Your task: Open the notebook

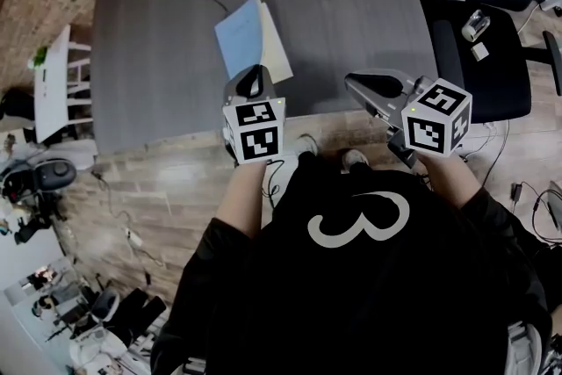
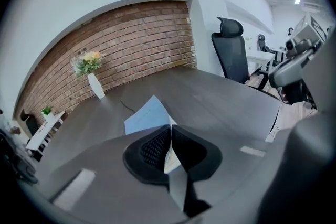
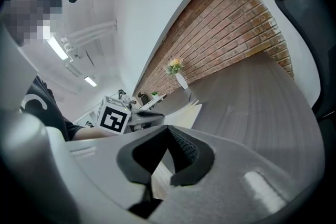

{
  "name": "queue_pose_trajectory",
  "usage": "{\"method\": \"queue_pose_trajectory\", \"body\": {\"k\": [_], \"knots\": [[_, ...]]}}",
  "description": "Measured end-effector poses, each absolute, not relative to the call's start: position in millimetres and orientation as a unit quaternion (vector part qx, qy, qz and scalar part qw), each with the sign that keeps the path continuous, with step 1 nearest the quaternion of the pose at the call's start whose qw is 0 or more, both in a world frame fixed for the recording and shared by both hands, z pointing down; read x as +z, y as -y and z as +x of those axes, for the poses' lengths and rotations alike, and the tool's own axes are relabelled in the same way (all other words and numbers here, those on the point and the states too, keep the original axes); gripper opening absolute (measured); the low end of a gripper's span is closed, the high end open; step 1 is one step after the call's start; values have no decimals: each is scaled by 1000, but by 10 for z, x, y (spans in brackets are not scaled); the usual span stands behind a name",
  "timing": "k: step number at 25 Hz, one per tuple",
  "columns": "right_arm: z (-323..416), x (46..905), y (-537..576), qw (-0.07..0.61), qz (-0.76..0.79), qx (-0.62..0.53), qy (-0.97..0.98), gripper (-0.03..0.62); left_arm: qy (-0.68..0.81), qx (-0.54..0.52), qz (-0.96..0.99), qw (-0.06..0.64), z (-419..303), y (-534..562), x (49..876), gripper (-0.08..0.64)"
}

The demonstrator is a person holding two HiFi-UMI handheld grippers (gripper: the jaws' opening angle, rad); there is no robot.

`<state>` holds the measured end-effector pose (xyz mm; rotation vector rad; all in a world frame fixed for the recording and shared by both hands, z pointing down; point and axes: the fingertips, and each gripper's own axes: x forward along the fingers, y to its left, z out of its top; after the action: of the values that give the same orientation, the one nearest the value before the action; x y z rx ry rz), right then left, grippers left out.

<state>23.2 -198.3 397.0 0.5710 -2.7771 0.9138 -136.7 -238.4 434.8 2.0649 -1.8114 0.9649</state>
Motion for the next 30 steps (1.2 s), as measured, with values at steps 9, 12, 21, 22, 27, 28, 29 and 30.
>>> {"method": "queue_pose_trajectory", "body": {"k": [9, 12, 21, 22, 27, 28, 29, 30], "knots": [[-58, 4330, 2141, 181, 238, 220, 929, 2, 628, 246, 721, 160, -1621, 2260, 4120, 32], [-157, 4580, 2200, 234, 252, 193, 919, 2, 628, 207, 726, 189, -1704, 2226, 4076, 32], [-634, 4879, 2171, 292, 253, 177, 905, 2, 608, 136, 746, 234, -1992, 2131, 3959, 32], [-672, 4890, 2162, 296, 254, 177, 904, 2, 607, 131, 747, 237, -2026, 2117, 3949, 33], [-803, 4902, 2122, 302, 261, 181, 899, 2, 606, 110, 749, 247, -2224, 2035, 3926, 34], [-827, 4893, 2120, 301, 263, 181, 899, 2, 606, 104, 748, 249, -2271, 2020, 3924, 34], [-850, 4884, 2119, 299, 265, 181, 899, 2, 605, 98, 749, 252, -2311, 2005, 3923, 34], [-872, 4875, 2120, 298, 266, 179, 899, 2, 603, 93, 751, 254, -2346, 1990, 3924, 34]]}}
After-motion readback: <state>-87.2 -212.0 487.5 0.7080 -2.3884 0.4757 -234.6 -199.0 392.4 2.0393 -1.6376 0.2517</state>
